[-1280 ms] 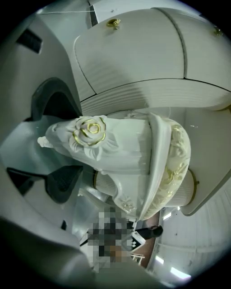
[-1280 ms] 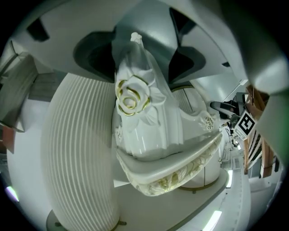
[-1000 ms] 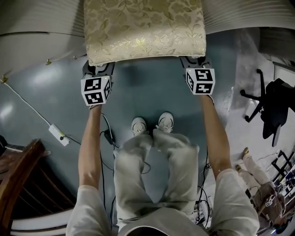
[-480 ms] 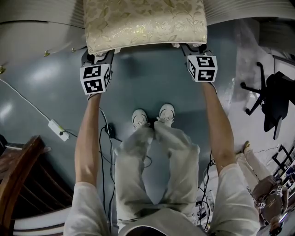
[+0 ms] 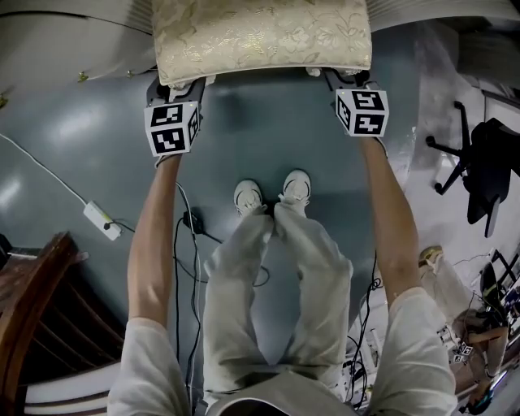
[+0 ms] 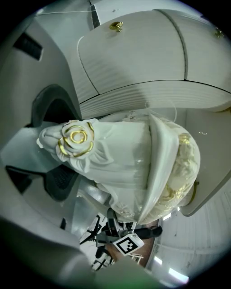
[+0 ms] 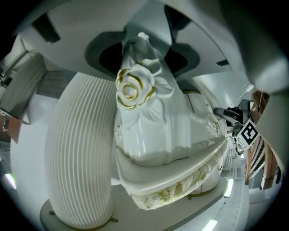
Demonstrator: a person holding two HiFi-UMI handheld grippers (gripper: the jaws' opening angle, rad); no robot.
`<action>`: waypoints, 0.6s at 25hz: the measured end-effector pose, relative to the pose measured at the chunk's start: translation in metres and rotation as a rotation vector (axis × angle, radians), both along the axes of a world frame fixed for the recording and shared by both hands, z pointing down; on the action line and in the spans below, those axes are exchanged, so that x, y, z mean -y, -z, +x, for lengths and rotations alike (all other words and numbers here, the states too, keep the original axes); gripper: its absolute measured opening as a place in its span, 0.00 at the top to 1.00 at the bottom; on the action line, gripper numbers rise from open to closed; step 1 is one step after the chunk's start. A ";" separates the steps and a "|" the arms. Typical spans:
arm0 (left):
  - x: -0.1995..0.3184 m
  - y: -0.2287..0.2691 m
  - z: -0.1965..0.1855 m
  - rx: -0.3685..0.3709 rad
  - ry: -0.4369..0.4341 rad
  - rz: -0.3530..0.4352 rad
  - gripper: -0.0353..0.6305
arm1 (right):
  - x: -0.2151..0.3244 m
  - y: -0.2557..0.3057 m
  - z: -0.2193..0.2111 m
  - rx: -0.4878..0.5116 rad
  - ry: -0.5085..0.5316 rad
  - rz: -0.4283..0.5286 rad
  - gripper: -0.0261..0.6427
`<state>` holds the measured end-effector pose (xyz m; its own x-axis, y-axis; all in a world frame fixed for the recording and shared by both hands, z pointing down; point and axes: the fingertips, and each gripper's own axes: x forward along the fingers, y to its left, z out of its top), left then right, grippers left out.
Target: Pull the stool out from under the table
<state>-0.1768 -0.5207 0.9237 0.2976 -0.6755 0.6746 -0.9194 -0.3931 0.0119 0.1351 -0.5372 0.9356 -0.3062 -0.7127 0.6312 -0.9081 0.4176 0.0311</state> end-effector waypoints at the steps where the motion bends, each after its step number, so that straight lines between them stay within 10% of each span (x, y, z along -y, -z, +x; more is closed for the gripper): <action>1: -0.008 -0.001 0.000 0.000 -0.003 -0.001 0.56 | -0.009 -0.001 0.000 -0.001 -0.001 0.000 0.60; 15: -0.151 -0.005 0.004 0.006 0.003 0.011 0.56 | -0.145 -0.005 0.003 -0.014 0.029 0.006 0.60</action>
